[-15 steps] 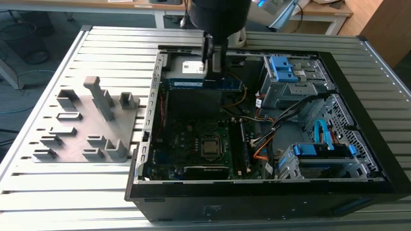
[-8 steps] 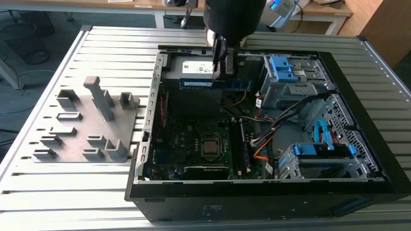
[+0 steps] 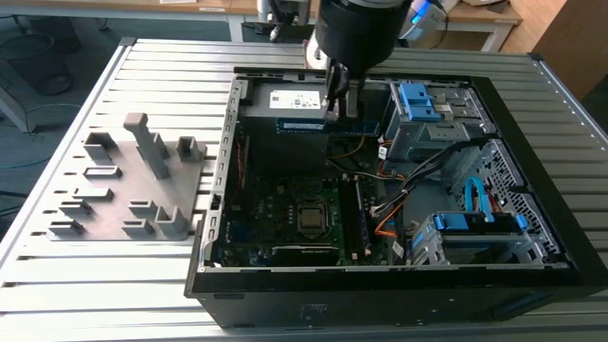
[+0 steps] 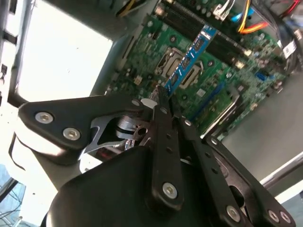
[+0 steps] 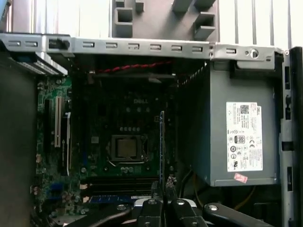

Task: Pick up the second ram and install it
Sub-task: 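Pick up the second ram and move it above second insertion slot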

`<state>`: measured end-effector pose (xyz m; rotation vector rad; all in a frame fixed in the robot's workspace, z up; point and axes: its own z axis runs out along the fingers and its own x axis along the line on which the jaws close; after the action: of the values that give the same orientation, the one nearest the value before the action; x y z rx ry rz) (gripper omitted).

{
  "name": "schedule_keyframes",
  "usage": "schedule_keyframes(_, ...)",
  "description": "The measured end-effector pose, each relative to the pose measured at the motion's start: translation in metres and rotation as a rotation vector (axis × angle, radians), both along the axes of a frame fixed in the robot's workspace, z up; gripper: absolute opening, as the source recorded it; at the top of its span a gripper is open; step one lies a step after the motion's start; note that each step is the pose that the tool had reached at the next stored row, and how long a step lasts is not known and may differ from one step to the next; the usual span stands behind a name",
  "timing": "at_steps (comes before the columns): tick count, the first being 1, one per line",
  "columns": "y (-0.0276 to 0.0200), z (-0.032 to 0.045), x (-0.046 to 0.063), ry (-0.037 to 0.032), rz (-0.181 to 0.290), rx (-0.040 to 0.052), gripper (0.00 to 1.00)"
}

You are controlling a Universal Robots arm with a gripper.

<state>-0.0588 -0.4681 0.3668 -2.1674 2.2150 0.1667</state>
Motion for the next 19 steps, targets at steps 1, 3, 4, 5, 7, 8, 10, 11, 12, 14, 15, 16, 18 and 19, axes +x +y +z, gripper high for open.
schedule_keyframes(1,-0.0006,-0.0018,0.003,0.0001,0.0,0.0,0.14)
schedule_keyframes(3,-0.0047,-0.0052,0.005,0.0002,0.0,-0.0004,0.14)
schedule_keyframes(4,-0.0082,-0.0072,0.005,0.0001,0.0,-0.0001,0.14)
schedule_keyframes(5,-0.0119,-0.0092,0.005,0.0,0.0,0.0,0.14)
schedule_keyframes(7,-0.0182,-0.0127,0.006,0.0002,0.0,-0.0002,0.14)
schedule_keyframes(8,-0.0201,-0.0146,0.007,0.0,0.0,0.0,0.14)
schedule_keyframes(10,-0.022,-0.0182,0.01,0.0,0.0,0.0001,0.14)
schedule_keyframes(11,-0.0226,-0.0201,0.011,0.0,0.0,0.0,0.14)
schedule_keyframes(12,-0.0228,-0.0219,0.013,0.0,0.0,0.0,0.14)
schedule_keyframes(14,-0.0228,-0.0251,0.017,0.0,0.0,-0.0001,0.14)
schedule_keyframes(15,-0.0228,-0.0265,0.018,0.0001,0.0,-0.0001,0.14)
schedule_keyframes(16,-0.0228,-0.0277,0.02,0.0001,0.0,0.0,0.14)
schedule_keyframes(18,-0.0229,-0.0299,0.021,0.0001,0.0,-0.0001,0.14)
schedule_keyframes(19,-0.0232,-0.0307,0.021,0.0001,0.0,-0.0001,0.14)
